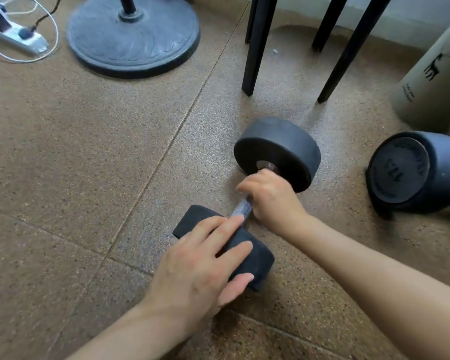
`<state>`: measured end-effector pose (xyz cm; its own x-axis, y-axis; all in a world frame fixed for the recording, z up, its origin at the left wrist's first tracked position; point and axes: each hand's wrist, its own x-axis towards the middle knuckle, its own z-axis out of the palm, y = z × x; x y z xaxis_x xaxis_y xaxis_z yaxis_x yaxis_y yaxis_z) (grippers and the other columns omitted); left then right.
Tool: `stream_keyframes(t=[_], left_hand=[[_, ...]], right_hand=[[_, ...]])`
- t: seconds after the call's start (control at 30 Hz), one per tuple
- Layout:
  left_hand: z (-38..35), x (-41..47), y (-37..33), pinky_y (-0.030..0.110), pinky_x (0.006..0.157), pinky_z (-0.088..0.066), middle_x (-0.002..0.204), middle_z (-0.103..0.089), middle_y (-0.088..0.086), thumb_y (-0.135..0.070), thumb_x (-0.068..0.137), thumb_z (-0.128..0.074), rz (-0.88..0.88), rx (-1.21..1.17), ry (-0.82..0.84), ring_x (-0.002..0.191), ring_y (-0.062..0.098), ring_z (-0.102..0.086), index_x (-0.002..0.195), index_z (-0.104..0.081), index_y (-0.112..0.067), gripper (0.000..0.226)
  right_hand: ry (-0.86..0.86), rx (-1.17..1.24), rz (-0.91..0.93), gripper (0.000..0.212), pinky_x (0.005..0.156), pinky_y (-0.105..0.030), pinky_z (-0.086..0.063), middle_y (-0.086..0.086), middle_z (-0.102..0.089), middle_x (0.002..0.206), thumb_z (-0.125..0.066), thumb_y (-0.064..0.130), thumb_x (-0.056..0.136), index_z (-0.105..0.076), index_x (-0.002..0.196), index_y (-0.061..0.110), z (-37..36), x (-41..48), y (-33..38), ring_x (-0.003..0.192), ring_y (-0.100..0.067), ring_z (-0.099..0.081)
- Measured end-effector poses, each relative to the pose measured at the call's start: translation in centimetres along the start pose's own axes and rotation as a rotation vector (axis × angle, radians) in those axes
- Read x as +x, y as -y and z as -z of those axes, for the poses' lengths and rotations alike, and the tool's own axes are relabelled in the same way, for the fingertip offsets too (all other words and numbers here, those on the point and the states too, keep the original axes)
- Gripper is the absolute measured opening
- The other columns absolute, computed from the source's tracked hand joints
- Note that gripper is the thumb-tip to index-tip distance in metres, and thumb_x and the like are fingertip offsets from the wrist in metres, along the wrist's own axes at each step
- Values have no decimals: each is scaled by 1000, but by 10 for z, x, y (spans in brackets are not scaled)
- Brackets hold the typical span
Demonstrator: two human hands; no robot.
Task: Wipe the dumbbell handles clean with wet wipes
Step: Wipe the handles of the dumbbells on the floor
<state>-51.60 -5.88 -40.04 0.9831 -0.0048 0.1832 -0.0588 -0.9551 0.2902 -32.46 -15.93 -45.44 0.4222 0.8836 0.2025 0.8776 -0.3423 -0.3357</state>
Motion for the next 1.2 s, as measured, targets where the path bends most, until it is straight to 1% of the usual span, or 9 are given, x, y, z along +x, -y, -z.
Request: stream_keyframes(t=[0.1, 0.23, 0.4, 0.63, 0.8, 0.87, 0.97, 1.1, 1.2], left_hand=[[0, -3, -2, 42, 90, -51, 136, -53, 10, -53, 82, -60, 44, -35, 1, 115, 31, -50, 112, -61, -28, 39], [-4, -5, -4, 42, 87, -54, 131, -58, 5, -51, 86, -56, -16, -42, -1, 112, 28, -54, 115, -61, -31, 35], [-5, -3, -11, 39, 85, -55, 131, -61, 3, -46, 88, -56, -91, -19, 1, 111, 25, -60, 112, -66, -24, 34], [-8, 0, -28, 36, 87, -51, 129, -62, 5, -41, 84, -62, -226, 57, 46, 109, 24, -60, 110, -69, -23, 33], [-9, 7, -38, 32, 85, -37, 127, -63, 4, -37, 85, -60, -308, 97, 43, 107, 22, -54, 107, -69, -22, 28], [-11, 6, -44, 33, 86, -44, 124, -65, 3, -31, 86, -62, -316, 82, 9, 107, 22, -58, 104, -70, -19, 23], [-10, 4, -46, 36, 84, -55, 120, -68, 3, -22, 84, -68, -319, -44, 3, 108, 24, -63, 105, -71, -14, 23], [-11, 3, -39, 40, 93, -51, 132, -59, 9, -45, 84, -61, -161, -54, 46, 116, 29, -55, 112, -66, -20, 37], [-18, -1, -42, 40, 96, -48, 133, -58, 14, -50, 85, -60, -125, -71, 41, 117, 31, -56, 115, -67, -25, 40]], right_hand=[[147, -30, 175, 11, 64, -33, -49, -2, -67, 80, -65, 4, 76, -70, 80, 13, 4, -10, 3, 71, -26, -55], [-157, -76, -167, 19, 59, -35, -53, -7, -67, 75, -70, -5, 69, -74, 82, 9, 5, -4, -20, 68, -32, -60], [70, 28, 55, 22, 69, -36, -53, -5, -70, 87, -65, 0, 75, -74, 93, 9, 8, -27, -1, 74, -30, -60], [79, -4, 114, 23, 67, -33, -53, -6, -69, 95, -63, 1, 81, -72, 100, 9, 14, -49, -12, 75, -28, -58], [-201, -189, -222, 18, 60, -37, -53, -12, -68, 81, -54, -2, 80, -71, 82, 3, 13, -36, -33, 68, -33, -58], [-179, -102, -158, 16, 65, -30, -52, -7, -69, 80, -67, -5, 71, -74, 80, 6, 9, -46, -15, 67, -29, -59], [69, -75, 98, 18, 66, -28, -49, -2, -71, 79, -67, -1, 68, -75, 78, 13, 21, -59, -7, 66, -25, -60], [-135, -182, -79, 20, 62, -29, -42, -4, -69, 71, -54, 5, 77, -72, 71, 12, 30, -43, -37, 59, -26, -56], [-12, -95, 56, 8, 63, -27, -44, 2, -72, 78, -69, 7, 71, -73, 72, 14, 15, -68, -8, 66, -23, -58]])
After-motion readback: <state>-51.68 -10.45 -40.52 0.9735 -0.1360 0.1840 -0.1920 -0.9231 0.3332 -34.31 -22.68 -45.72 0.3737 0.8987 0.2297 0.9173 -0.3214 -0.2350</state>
